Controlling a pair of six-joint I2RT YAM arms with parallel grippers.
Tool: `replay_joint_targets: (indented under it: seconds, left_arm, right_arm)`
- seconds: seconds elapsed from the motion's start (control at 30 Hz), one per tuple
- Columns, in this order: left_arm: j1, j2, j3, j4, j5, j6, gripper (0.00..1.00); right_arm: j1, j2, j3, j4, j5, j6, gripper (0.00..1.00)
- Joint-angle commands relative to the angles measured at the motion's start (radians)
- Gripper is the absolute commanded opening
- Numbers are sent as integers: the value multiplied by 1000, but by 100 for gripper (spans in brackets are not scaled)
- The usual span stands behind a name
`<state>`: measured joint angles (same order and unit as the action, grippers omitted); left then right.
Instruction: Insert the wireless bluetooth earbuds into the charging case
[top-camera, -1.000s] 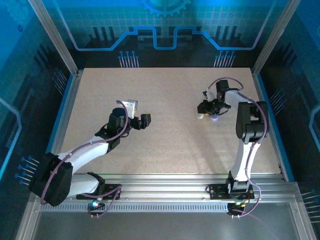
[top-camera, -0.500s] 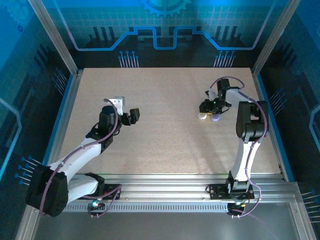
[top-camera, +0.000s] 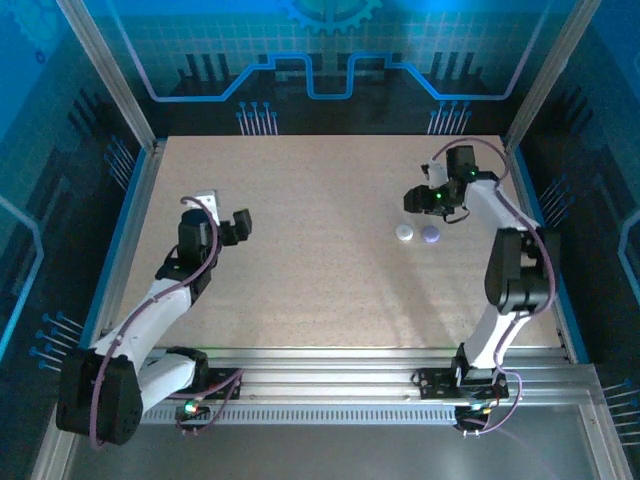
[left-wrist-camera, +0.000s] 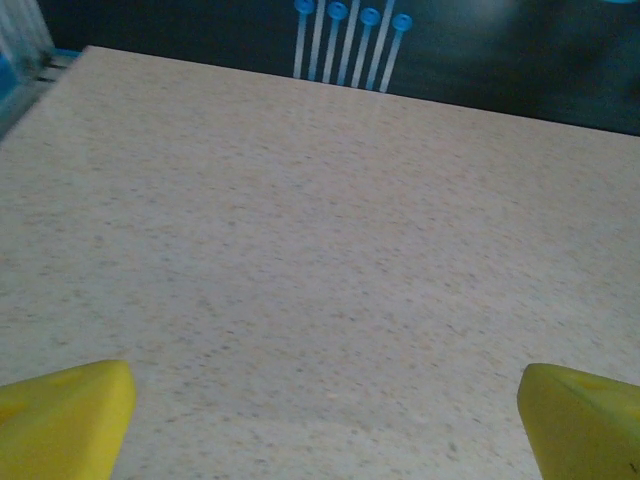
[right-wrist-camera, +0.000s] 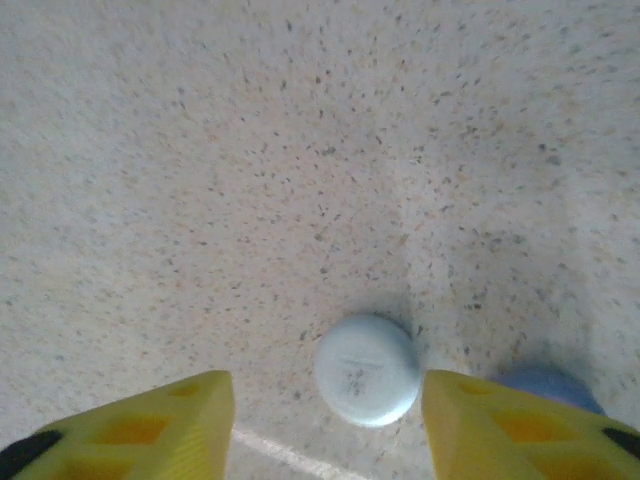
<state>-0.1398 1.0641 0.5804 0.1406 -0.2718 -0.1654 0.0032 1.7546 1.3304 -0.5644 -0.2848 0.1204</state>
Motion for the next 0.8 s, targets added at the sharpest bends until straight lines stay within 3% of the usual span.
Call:
replay_joint_targets:
  seconds: [0.0, 0.1, 0.13, 0.4, 0.57, 0.67, 0.77]
  left_arm:
    - [33, -14, -30, 18, -85, 31, 99]
    - [55, 24, -95, 124, -138, 28, 99]
    - [57, 42, -113, 166, -152, 29, 99]
    - [62, 280, -199, 553, -182, 94, 99]
    - [63, 407, -198, 717, -152, 133, 99]
    - [57, 437, -225, 795, -78, 168, 99]
    - [44, 514, -300, 1031, -80, 199, 99]
  right_arm:
    - [-17, -137, -121, 131, 86, 42, 61]
    - [-19, -228, -259, 266, 177, 65, 73]
    - [-17, -251, -298, 308, 197, 65, 99]
    - [-11, -395, -618, 669, 388, 58, 100]
    - [6, -418, -736, 804, 467, 27, 100]
    - [26, -414, -796, 902, 488, 4, 100]
    - [60, -414, -828, 973, 510, -29, 100]
